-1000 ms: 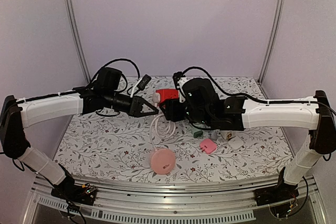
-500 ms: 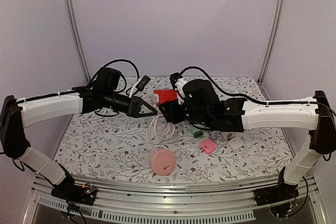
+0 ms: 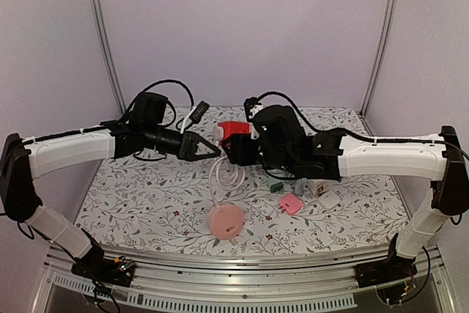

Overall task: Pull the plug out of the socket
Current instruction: Remove the plug from the socket.

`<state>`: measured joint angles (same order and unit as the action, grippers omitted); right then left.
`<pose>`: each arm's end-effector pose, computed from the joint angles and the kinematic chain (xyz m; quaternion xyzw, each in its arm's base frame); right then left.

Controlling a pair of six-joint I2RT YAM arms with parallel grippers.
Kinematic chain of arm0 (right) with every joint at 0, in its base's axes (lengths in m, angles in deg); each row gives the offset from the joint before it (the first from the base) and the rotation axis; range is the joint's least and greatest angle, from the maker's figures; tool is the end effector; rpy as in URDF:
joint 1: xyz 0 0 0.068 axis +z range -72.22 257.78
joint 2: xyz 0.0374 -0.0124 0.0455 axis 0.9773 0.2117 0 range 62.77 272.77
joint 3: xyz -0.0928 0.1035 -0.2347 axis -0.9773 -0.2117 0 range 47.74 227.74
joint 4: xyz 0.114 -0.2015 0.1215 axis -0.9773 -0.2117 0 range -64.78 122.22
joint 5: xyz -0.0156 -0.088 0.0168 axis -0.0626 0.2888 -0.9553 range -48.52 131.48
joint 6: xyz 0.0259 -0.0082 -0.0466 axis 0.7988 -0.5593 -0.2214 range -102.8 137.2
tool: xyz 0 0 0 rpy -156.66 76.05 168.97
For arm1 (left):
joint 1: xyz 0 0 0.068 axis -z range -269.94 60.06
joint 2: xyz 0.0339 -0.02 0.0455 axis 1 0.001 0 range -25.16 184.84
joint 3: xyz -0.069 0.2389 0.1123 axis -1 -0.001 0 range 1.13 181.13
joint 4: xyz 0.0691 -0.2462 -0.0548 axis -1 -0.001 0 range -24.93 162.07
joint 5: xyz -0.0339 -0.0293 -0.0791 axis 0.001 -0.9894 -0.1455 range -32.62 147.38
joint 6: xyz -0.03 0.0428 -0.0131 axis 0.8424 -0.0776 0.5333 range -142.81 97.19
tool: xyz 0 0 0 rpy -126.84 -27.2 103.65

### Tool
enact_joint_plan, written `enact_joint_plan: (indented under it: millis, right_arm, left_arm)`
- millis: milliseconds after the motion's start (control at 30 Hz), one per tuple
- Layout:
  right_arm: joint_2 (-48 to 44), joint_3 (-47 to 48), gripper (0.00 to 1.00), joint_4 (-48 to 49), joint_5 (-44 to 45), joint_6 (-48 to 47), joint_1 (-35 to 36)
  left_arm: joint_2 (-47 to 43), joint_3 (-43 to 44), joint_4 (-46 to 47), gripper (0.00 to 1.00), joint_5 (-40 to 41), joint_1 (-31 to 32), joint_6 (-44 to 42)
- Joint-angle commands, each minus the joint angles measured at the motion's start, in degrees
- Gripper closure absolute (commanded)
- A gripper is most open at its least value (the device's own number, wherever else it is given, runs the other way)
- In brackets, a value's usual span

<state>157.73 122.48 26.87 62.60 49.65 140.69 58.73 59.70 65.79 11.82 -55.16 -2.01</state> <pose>0.1891 0.3416 0.3018 -0.1242 0.8282 0.2831 0.4675 0.2511 -0.2053 0.2736 0.2855 0.7758 -0.5088 0.2403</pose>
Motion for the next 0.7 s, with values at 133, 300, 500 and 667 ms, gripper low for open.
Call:
enact_joint_plan:
  millis: [133, 300, 500, 667]
  right_arm:
    - [-4.2, 2.8, 0.89, 7.1, 6.8, 5.4, -2.0]
    - [-5.2, 1.2, 0.89, 6.9, 6.6, 4.4, -2.0]
    - [-5.5, -2.2, 0.9, 5.5, 2.5, 0.0, -2.1]
    - [-7.2, -5.7, 0.89, 5.4, -0.8, -2.5, -2.0]
  left_arm:
    - [0.0, 1.1, -5.7, 1.0, 2.3, 3.7, -3.5]
    - [-0.4, 1.7, -6.9, 1.0, 3.2, 4.1, -4.3]
    - [-2.4, 2.1, -8.0, 0.57, 4.6, 2.2, -5.0]
    - [-6.0, 1.2, -6.4, 0.23, 3.4, -0.3, -5.2]
